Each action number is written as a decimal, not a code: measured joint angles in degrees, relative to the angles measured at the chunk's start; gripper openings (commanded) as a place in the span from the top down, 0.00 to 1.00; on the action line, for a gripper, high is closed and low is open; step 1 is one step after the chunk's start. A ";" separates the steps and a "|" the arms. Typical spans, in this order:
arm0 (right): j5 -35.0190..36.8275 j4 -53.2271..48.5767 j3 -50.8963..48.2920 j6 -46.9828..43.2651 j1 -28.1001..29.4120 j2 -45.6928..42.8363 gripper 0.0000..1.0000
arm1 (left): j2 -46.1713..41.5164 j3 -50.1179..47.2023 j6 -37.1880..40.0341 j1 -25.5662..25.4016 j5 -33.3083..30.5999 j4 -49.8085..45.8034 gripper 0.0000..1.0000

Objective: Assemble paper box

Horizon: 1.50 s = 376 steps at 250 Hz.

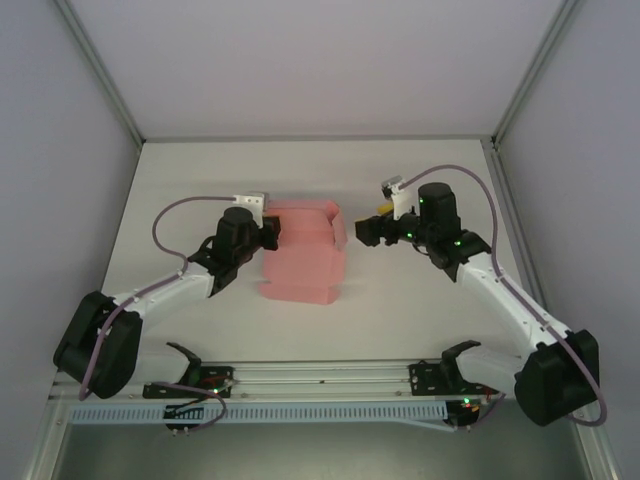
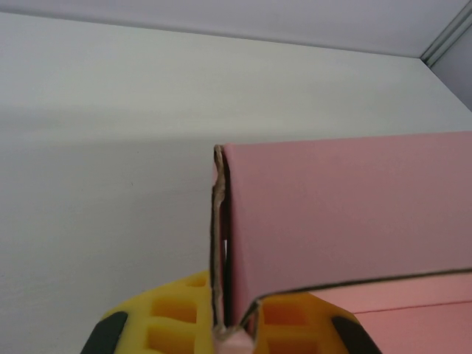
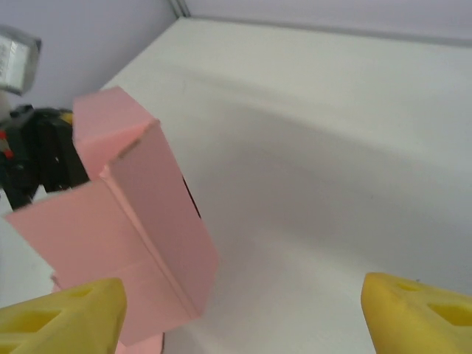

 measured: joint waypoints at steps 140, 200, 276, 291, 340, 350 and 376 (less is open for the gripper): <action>-12.94 -3.82 13.51 -6.88 3.34 20.15 0.38 | 0.04 0.02 0.13 0.00 0.90 -0.57 1.00; 0.61 -3.32 15.43 -2.71 9.27 22.45 0.74 | 1.99 2.16 -0.04 0.52 0.22 -4.66 1.00; 25.53 -3.32 17.64 3.34 15.63 24.98 0.82 | 2.40 2.71 -1.05 0.57 -0.76 -6.67 1.00; 30.67 -3.34 18.82 4.00 17.16 26.58 0.87 | 2.62 3.06 -1.53 0.57 -1.09 -7.28 1.00; 49.88 -4.35 23.02 9.20 21.64 32.33 0.89 | 4.48 6.47 -4.70 -0.31 -2.38 -11.39 1.00; 53.77 -5.35 24.15 10.82 22.45 33.35 0.88 | 5.29 7.93 -5.90 -0.59 -2.95 -12.83 1.00; 63.65 -9.25 28.41 15.45 23.85 36.72 0.89 | 7.39 12.07 -9.16 -1.38 -4.33 -16.35 1.00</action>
